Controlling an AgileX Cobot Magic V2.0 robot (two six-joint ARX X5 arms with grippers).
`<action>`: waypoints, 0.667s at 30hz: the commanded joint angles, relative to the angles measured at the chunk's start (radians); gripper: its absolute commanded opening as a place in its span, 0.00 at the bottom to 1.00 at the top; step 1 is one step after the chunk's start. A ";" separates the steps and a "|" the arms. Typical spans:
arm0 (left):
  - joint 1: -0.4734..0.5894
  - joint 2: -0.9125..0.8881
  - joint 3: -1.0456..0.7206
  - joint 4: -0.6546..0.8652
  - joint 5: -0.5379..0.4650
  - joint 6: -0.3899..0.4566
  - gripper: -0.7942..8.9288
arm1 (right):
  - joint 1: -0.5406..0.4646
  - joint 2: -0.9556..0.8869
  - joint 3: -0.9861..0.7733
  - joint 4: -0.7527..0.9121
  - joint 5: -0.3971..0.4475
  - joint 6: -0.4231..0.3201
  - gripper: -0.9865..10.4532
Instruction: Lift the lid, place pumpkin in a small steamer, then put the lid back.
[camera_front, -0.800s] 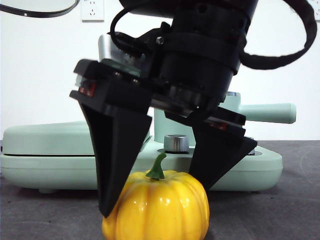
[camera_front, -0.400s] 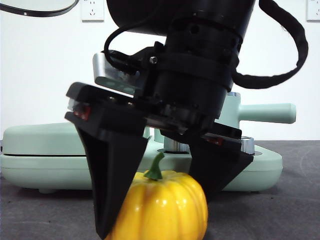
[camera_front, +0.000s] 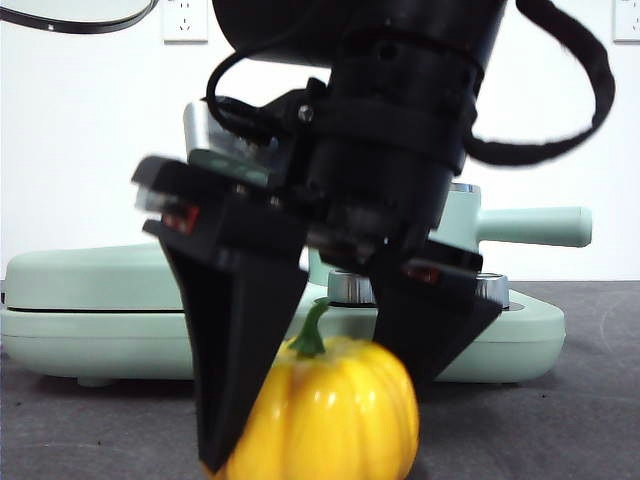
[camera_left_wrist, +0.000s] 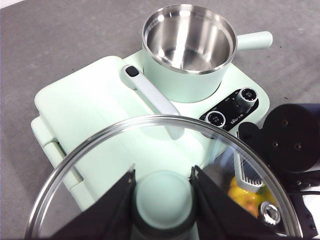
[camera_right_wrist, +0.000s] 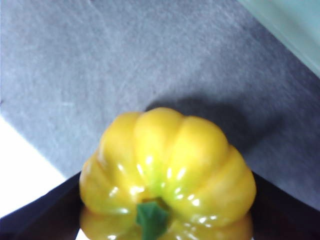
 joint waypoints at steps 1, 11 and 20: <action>-0.003 0.000 0.015 0.026 0.000 0.003 0.14 | 0.000 0.014 0.079 -0.069 -0.003 -0.016 0.35; -0.003 0.000 0.015 0.032 0.000 0.003 0.14 | -0.123 0.015 0.388 -0.366 0.000 -0.091 0.35; -0.003 0.000 0.015 0.039 0.000 0.003 0.14 | -0.335 0.060 0.629 -0.431 0.002 -0.201 0.36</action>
